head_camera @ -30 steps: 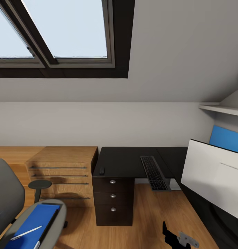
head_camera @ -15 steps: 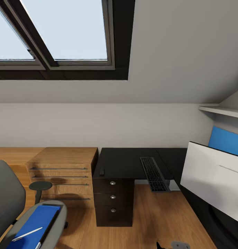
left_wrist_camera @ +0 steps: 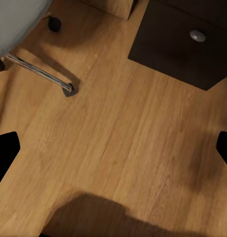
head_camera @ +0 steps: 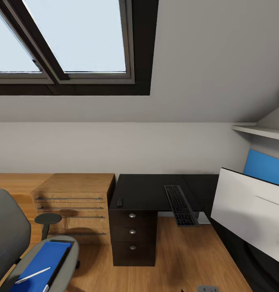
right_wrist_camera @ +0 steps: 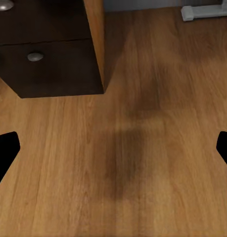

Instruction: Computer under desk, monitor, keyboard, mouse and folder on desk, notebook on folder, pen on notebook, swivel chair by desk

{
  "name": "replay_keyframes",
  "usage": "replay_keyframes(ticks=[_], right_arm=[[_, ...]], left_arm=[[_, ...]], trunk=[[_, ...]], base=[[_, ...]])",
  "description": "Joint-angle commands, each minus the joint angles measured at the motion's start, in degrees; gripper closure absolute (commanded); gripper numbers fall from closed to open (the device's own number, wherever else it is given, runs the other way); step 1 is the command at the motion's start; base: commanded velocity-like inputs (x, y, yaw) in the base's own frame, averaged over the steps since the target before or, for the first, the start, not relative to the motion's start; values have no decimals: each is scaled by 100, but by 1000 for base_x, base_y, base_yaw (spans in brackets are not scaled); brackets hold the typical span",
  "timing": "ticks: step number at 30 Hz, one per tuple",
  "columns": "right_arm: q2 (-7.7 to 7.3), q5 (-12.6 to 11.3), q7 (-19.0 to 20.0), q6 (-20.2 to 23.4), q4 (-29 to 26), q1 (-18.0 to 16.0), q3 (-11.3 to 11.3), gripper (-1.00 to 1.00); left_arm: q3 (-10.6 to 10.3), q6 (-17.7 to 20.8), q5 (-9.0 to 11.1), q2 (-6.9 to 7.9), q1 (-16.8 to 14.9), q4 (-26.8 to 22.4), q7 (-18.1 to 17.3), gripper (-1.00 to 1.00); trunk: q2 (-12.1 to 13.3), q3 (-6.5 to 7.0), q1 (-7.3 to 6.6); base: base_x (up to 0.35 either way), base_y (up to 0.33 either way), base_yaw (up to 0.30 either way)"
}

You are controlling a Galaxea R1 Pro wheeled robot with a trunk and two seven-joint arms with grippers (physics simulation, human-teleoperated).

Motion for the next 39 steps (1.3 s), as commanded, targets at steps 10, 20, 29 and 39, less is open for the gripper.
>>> replay_keyframes(ticks=[10,20,29,39], right_arm=[[22,-69,28,-380,26,-4,29,-100],[24,-65,18,-438,30,-4,32,-100],[24,-65,17,-442,30,-4,26,-100],[22,-65,16,-446,30,-4,25,-100]], left_arm=[[-19,0,-98,11,-2,93,45,-100],[-16,-7,-115,12,-2,106,52,-100],[-16,-9,-122,12,-2,132,53,-100],[-16,-10,-120,12,-2,138,53,-100]], trunk=[[-7,-35,1],[-7,-106,1],[-7,-176,1],[-7,-258,1]], base=[[0,0,36],[0,0,122],[0,0,126],[0,0,91]])
